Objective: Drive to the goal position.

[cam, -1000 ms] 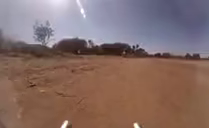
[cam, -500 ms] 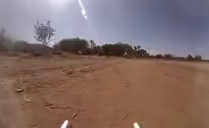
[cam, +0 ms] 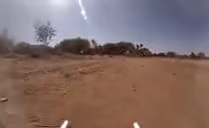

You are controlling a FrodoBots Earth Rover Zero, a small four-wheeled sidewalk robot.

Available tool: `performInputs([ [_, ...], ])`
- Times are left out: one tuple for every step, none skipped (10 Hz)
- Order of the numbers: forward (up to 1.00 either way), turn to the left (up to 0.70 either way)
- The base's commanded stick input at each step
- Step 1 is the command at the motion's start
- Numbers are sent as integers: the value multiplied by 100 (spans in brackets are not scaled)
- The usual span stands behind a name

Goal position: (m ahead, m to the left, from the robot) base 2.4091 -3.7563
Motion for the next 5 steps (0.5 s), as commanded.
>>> performInputs([
  [70,0],
  [70,0],
  [70,0],
  [70,0],
  [70,0],
])
